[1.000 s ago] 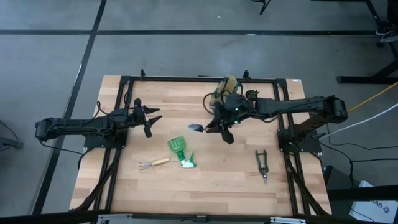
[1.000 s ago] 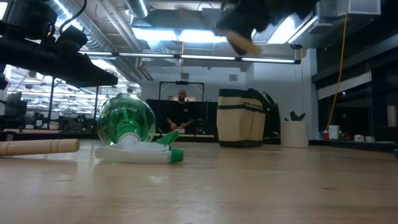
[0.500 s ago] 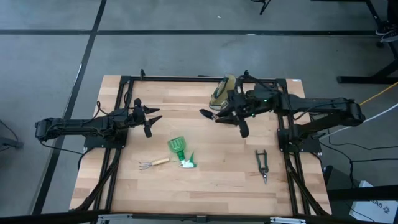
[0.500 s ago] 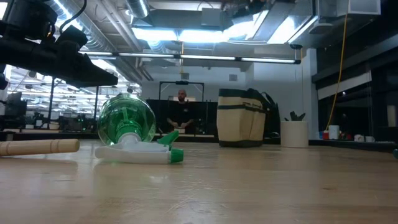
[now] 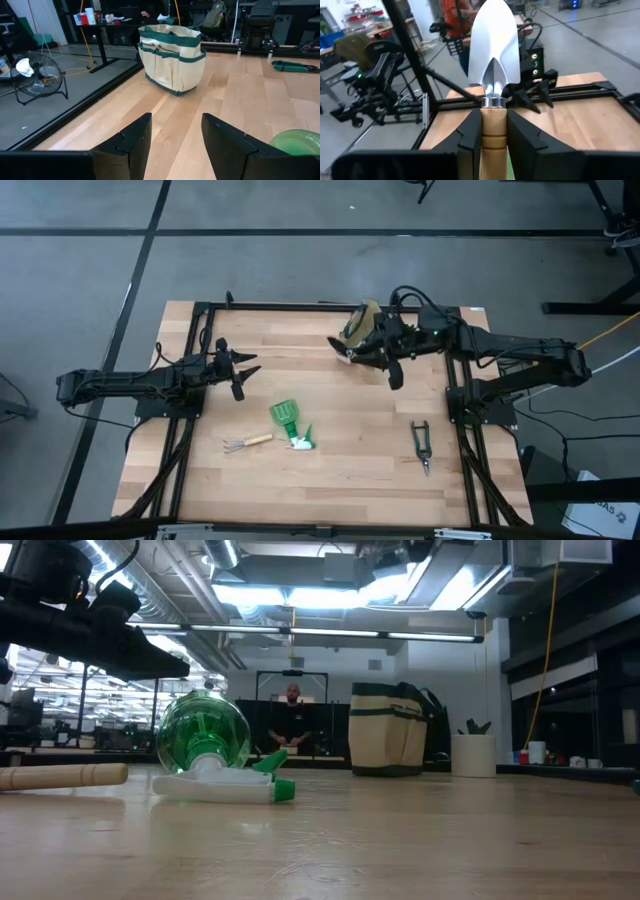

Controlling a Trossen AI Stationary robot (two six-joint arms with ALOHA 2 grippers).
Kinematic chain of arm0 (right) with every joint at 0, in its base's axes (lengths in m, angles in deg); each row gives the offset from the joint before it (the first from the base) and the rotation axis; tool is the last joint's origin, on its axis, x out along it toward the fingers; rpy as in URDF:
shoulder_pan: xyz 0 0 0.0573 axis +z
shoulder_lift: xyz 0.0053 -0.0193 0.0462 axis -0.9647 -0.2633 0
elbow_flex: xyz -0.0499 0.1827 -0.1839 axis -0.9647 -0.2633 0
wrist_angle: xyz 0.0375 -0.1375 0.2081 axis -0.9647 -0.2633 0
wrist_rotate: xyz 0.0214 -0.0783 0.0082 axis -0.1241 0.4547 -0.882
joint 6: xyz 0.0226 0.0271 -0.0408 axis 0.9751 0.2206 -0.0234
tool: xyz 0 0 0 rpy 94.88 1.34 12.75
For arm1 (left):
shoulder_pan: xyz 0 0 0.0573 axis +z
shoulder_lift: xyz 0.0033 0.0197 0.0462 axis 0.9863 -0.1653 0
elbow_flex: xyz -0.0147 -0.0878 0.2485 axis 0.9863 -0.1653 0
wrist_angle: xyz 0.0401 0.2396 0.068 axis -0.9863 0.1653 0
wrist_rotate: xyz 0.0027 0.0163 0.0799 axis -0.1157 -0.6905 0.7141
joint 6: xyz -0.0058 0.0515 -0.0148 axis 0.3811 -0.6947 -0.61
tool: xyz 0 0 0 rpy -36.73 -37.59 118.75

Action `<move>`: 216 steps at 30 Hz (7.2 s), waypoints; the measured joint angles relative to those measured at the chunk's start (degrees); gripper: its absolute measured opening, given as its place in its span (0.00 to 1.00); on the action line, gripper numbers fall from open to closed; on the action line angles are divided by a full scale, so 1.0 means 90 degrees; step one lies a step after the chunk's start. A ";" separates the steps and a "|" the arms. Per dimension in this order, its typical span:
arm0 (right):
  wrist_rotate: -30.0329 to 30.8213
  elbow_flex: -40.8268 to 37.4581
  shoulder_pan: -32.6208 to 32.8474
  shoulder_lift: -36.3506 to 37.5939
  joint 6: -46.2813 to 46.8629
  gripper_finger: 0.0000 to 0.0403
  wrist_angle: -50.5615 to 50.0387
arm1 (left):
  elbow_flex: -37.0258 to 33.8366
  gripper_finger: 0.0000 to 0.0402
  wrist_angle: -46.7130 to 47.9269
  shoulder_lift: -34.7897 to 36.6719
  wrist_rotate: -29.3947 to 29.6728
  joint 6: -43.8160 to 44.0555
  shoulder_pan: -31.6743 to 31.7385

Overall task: Pick & Place Garden tools in Gardening bag
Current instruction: Put the brown trowel into the brown gardening bag, then put the green shear scissors into the brown gardening bag

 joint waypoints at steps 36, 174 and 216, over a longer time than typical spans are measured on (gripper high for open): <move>0.3023 0.0000 -0.1166 -0.0443 0.0665 0.18 0.0466 | 0.0001 0.42 0.0000 -0.0002 0.0000 0.0000 0.0001; -0.3915 0.0002 -0.4457 -0.2773 -0.3114 0.41 -0.0049 | 0.0001 0.42 0.0000 -0.0001 0.0001 0.0000 0.0001; -0.3916 0.0004 -0.1007 -0.0942 -0.0609 0.41 -0.4513 | 0.0001 0.42 0.0000 -0.0002 0.0000 -0.0001 -0.0001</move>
